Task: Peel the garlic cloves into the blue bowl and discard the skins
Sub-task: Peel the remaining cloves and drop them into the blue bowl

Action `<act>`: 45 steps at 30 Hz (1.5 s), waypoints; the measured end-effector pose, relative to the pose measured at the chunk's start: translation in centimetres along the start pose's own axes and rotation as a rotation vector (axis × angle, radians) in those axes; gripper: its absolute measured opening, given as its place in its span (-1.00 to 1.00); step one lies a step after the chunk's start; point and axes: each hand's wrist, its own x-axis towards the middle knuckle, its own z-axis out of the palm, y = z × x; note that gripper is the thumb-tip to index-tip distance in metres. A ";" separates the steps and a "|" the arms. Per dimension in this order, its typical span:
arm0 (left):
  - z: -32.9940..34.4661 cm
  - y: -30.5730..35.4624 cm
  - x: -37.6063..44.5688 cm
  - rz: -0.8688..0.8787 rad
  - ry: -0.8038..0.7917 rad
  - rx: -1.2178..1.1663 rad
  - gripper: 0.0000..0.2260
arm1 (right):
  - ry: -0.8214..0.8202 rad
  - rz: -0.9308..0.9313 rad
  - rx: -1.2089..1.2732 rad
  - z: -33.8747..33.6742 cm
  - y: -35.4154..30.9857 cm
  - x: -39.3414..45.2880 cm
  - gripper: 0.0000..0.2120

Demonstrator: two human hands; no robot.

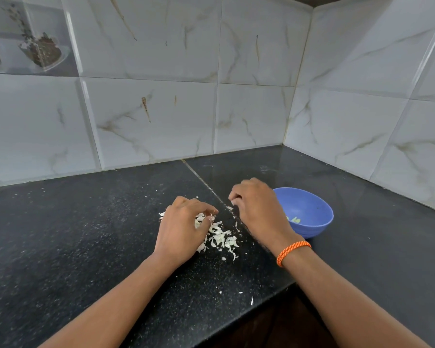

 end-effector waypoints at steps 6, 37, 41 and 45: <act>0.4 0.0 0.0 0.006 -0.042 0.008 -0.79 | -0.211 0.085 0.161 2.0 0.5 -2.5 -0.79; -0.6 2.5 -0.5 -0.088 0.012 0.058 -0.93 | 0.089 0.046 0.439 3.2 -0.3 -5.4 -0.76; -0.7 2.6 -0.6 -0.098 0.002 0.083 -0.97 | 0.055 0.033 0.374 3.3 -0.3 -5.4 -0.85; -0.7 2.8 -0.6 -0.087 0.008 0.128 -0.96 | 0.063 0.034 0.341 3.1 -0.5 -5.4 -0.87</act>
